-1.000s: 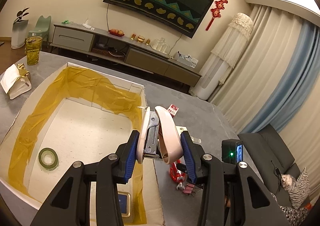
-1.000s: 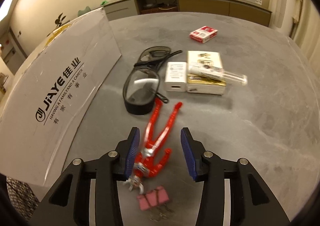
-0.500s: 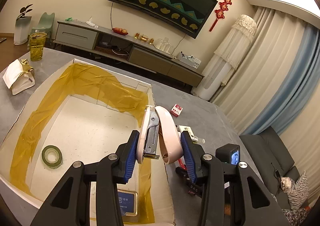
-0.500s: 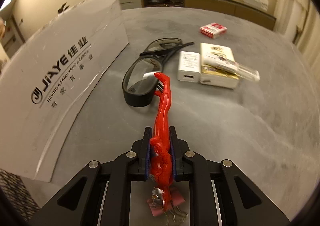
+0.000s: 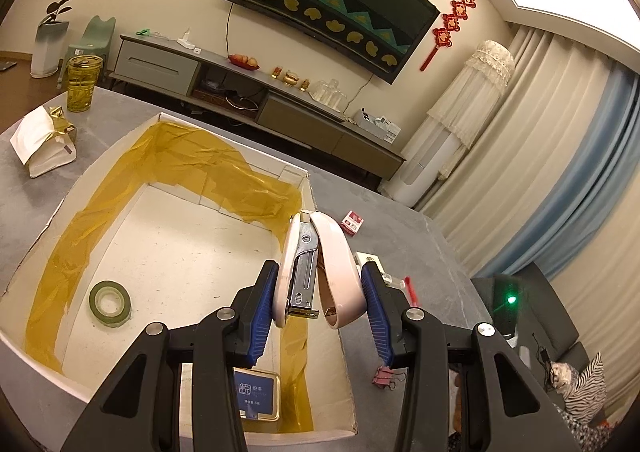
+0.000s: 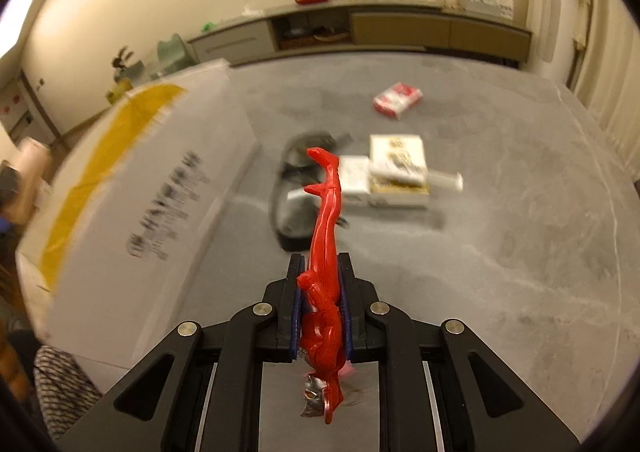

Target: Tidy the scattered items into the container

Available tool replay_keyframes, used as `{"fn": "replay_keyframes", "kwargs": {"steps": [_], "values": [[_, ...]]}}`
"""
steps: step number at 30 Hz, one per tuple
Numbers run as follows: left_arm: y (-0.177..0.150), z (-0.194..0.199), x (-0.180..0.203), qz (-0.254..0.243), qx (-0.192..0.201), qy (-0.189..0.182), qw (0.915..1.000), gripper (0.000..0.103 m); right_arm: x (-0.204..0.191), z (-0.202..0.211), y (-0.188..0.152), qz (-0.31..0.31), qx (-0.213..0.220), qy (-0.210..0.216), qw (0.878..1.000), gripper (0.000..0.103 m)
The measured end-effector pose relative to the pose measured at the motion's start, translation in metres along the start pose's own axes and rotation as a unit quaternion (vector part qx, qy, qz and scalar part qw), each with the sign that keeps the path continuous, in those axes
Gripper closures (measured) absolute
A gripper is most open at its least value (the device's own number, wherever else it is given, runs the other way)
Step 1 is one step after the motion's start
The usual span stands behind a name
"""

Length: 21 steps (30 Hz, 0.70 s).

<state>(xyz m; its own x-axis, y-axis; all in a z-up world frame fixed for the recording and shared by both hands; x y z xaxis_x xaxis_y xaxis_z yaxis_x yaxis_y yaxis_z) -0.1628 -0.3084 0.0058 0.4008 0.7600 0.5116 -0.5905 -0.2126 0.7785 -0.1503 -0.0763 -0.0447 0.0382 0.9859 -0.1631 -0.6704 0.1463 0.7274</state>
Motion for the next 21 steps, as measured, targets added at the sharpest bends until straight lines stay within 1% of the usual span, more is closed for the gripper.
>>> {"fn": "replay_keyframes", "kwargs": {"steps": [4,8,14,21], "values": [[0.0,0.003,-0.006,0.005,0.001,0.004,1.0,0.06,-0.039,0.027,0.018,0.029,0.03,0.037,0.998,0.087],[0.002,0.007,-0.011,0.008,0.005,0.007,0.9999,0.06,-0.076,0.039,0.026,0.049,0.041,0.074,0.995,0.087],[0.006,0.012,-0.018,0.007,0.009,0.014,0.9998,0.059,-0.117,0.044,0.033,0.071,0.042,0.117,0.99,0.087],[0.017,0.011,-0.025,-0.003,0.01,0.024,0.9996,0.059,-0.143,0.037,0.044,0.077,0.034,0.149,0.985,0.087]]}}
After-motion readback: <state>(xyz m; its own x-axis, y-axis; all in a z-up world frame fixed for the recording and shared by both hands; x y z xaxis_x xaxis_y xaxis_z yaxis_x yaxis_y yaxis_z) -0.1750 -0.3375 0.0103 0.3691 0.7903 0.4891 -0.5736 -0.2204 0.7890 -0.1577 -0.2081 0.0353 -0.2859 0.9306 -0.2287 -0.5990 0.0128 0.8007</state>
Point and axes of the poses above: each gripper's, at about its wrist camera, not at the fingertips, and z roughly against the way its jaws point, x to its right, y to its top, the point moved 5 cm from there along -z, roughly the way its jaws point, and after that the axes turned 8 degrees about x, right-handed, at the moved point
